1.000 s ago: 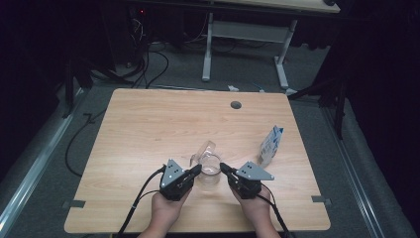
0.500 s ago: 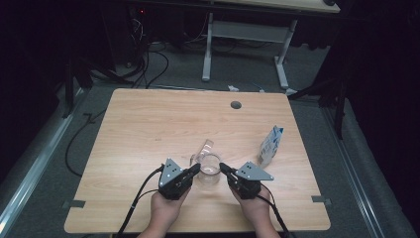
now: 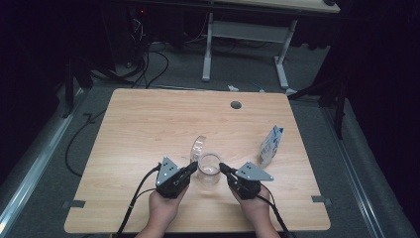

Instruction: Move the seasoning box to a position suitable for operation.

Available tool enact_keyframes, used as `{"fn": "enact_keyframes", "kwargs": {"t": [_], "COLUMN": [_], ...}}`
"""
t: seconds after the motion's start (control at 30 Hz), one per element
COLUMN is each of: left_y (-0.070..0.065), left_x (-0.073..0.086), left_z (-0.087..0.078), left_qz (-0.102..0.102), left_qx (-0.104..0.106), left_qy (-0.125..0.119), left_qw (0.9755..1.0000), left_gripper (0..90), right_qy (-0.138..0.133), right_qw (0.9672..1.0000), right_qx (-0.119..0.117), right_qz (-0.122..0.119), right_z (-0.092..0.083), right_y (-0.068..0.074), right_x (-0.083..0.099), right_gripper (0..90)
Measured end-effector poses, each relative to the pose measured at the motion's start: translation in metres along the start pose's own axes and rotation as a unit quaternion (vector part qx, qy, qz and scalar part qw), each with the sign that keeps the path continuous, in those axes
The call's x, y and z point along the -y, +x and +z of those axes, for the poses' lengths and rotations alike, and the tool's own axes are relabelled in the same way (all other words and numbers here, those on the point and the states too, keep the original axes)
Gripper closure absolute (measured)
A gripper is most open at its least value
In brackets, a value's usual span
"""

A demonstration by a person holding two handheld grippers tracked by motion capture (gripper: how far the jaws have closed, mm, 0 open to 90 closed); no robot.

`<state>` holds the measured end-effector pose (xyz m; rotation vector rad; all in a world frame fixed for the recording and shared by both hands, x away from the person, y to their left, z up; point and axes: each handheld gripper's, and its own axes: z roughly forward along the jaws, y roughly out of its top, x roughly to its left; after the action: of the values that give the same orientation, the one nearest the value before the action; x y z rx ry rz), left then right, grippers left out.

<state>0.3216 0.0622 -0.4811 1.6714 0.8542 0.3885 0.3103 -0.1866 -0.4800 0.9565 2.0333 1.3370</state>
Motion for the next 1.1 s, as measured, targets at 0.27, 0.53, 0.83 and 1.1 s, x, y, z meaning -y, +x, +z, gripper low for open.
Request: {"fn": "enact_keyframes", "kwargs": {"t": [0.27, 0.53, 0.83, 1.1], "left_y": [0.004, 0.007, 0.015, 0.043], "left_x": [0.000, 0.003, 0.012, 0.022], "left_z": [-0.003, -0.006, -0.007, -0.021], "left_qz": [-0.002, 0.003, 0.013, 0.037], "left_qx": [-0.010, -0.011, -0.022, -0.054], "left_qy": [-0.005, 0.001, 0.026, 0.061], "left_qw": [0.9999, 0.9999, 0.9993, 0.9960], "left_gripper": [90.0, 89.6, 88.9, 82.4], "right_qy": [0.000, -0.001, 0.002, -0.002], "right_qw": [1.0000, 1.0000, 1.0000, 1.0000], "right_qx": [0.000, 0.000, -0.002, -0.002], "right_qz": [0.000, 0.001, 0.009, 0.006], "right_z": [0.000, 0.000, 0.000, -0.004], "right_y": [0.000, 0.000, -0.001, 0.000], "right_x": [0.000, 0.000, -0.001, -0.003], "right_gripper": [90.0, 90.0, 89.6, 83.6]}}
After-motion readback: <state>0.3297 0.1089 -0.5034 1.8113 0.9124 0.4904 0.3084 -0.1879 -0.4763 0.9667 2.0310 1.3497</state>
